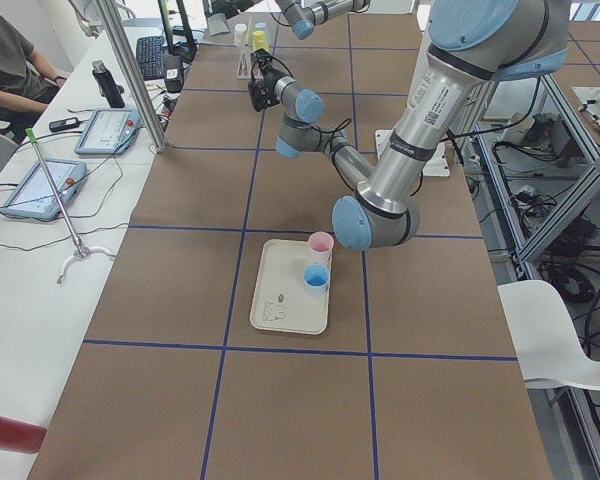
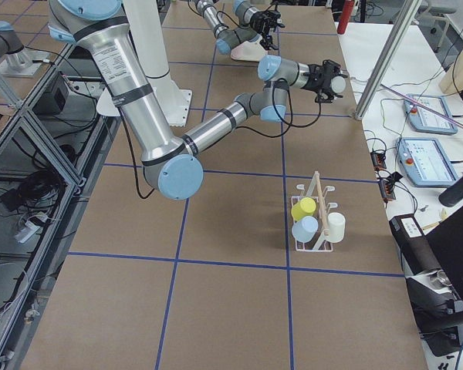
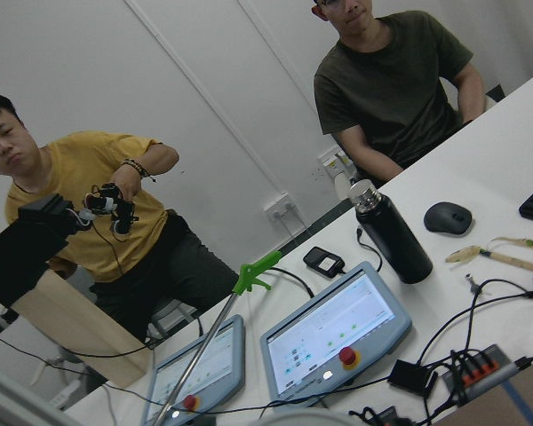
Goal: Transfer IKEA cup to right arm and place on rack
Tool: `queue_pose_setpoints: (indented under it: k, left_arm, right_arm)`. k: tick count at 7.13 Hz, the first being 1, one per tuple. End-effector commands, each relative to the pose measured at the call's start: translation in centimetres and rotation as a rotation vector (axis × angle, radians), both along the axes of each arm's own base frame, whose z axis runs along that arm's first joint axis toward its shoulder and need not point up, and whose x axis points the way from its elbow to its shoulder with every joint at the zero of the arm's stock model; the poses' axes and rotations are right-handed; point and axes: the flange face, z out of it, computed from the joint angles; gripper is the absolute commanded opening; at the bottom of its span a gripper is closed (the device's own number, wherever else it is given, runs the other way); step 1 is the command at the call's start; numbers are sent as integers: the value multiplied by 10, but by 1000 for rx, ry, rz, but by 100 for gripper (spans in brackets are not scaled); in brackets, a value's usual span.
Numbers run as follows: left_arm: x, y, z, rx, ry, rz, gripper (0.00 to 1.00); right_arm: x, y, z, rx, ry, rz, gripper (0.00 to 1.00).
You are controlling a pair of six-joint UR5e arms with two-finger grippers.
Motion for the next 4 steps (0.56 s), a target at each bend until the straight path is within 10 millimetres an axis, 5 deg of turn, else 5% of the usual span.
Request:
queue_pose_setpoints:
  k: [1, 4]
  left_arm:
    - [-23, -35, 0, 17, -267, 5, 100]
    - [-37, -41, -9, 40, -455, -18, 100]
  right_arm:
    - [33, -37, 54, -70, 257, 34, 0]
    - [51, -65, 123, -116, 553, 10, 0]
